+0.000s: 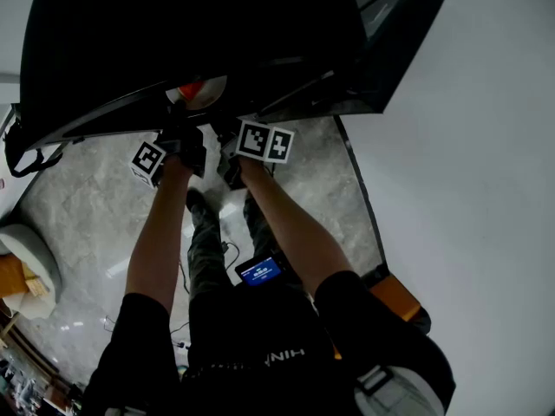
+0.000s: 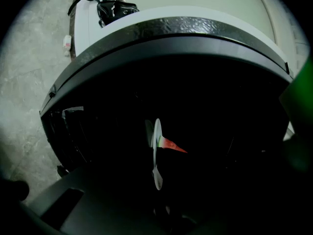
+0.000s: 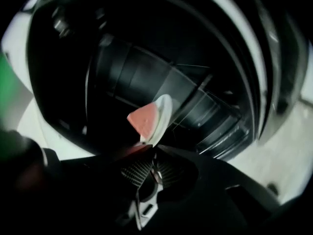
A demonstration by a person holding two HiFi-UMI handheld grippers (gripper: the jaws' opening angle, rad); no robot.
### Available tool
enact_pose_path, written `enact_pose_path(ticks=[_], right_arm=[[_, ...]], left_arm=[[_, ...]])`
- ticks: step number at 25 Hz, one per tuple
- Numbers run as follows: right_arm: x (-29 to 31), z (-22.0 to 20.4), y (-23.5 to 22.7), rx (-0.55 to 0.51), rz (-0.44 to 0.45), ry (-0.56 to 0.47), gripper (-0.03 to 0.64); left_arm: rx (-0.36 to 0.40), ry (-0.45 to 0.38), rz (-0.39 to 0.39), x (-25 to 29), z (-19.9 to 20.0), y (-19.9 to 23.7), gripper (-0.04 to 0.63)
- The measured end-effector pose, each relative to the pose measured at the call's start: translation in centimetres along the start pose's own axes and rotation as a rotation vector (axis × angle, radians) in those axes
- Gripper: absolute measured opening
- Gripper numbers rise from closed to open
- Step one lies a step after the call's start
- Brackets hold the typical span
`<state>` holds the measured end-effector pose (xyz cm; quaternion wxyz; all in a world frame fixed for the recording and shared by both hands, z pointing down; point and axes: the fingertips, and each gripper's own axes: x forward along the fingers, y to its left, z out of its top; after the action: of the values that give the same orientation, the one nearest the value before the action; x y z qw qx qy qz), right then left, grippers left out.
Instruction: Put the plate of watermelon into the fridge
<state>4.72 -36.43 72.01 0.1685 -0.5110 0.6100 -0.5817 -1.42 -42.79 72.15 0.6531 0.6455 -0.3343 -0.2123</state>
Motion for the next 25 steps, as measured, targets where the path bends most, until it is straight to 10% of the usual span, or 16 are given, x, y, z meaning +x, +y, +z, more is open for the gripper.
enact_pose_path(ticks=[9,16,25], right_arm=[[2.4,0.1,-0.1,-0.159,-0.089,0.054,0.026],[3.0,0.9,0.1,-0.286,-0.144,0.06,0.026],[4.8,3.6,0.4,-0.448,-0.21,0.1,0.026]], left_arm=[[0.163,0.127,-0.018,-0.6,-0.5,-1.2,0.028],[0.785,0.356,0.145,-1.3,-1.4,-0.9,0.025],[0.892,0.515,0.171,1.9,-3.0,0.0,0.021]])
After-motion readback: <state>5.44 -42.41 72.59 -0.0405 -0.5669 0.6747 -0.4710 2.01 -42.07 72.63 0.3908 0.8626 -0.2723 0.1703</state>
